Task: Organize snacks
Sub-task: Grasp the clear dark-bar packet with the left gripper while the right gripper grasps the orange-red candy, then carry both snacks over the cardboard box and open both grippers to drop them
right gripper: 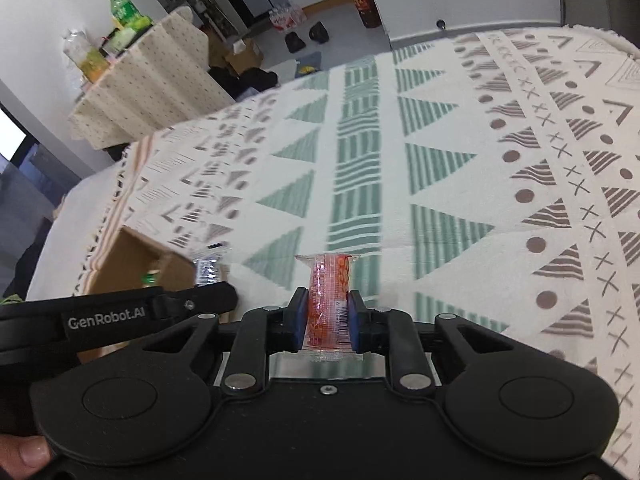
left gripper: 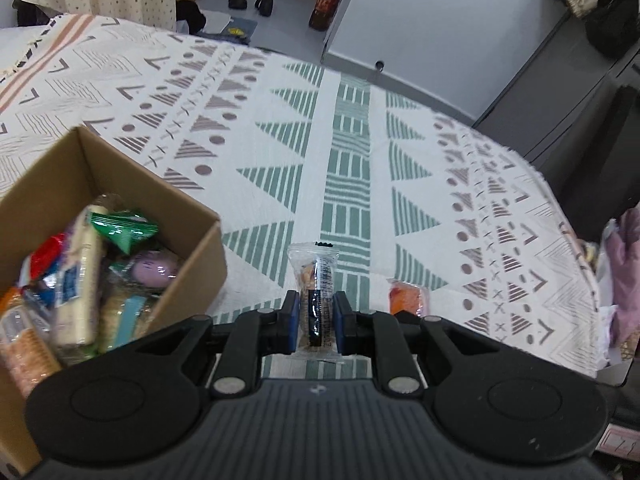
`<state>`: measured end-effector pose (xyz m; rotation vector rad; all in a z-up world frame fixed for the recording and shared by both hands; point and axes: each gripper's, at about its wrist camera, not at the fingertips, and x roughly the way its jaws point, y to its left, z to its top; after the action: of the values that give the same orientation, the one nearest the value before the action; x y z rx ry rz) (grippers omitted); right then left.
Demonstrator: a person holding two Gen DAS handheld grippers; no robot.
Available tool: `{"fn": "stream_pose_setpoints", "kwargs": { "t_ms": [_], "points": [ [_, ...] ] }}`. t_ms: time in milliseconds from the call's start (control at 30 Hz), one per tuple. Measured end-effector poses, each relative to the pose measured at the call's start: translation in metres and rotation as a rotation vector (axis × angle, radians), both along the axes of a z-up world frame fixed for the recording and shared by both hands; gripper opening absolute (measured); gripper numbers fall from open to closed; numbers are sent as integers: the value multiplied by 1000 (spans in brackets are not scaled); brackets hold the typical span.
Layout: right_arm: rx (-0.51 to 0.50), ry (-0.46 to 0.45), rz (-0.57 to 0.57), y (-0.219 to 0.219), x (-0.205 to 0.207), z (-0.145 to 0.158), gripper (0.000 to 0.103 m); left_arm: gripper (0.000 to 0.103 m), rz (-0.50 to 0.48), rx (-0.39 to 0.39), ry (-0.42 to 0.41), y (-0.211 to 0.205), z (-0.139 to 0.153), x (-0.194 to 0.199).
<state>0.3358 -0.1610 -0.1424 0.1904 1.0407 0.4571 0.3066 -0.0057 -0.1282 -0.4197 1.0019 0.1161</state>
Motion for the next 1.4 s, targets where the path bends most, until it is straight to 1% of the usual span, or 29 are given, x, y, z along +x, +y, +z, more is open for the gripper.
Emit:
{"fn": "stream_pose_setpoints", "kwargs": {
  "t_ms": [200, 467, 633, 900, 1100, 1300, 1333, 1400],
  "points": [
    [6, -54, 18, 27, -25, 27, 20, 16, 5, -7, -51, 22, 26, -24],
    [17, -98, 42, 64, -48, 48, 20, 16, 44, -13, -91, 59, 46, -53],
    [33, -104, 45, 84, -60, 53, 19, 16, 71, -14, -99, 84, 53, -68],
    [54, -101, 50, 117, -67, 56, 19, 16, 123, -21, -115, 123, 61, -85],
    [61, -100, 51, 139, -68, 57, 19, 16, 152, -36, -123, 149, 63, -92],
    [55, -98, 35, 152, -66, 55, 19, 17, 173, -46, -124, 171, 63, -96],
    [52, -95, 31, 154, -66, 55, 22, 16, 175, -48, -124, 174, 62, -97],
    [47, -89, 16, 155, -66, 53, 35, 17, 178, -53, -119, 179, 60, -96]
  ]
}}
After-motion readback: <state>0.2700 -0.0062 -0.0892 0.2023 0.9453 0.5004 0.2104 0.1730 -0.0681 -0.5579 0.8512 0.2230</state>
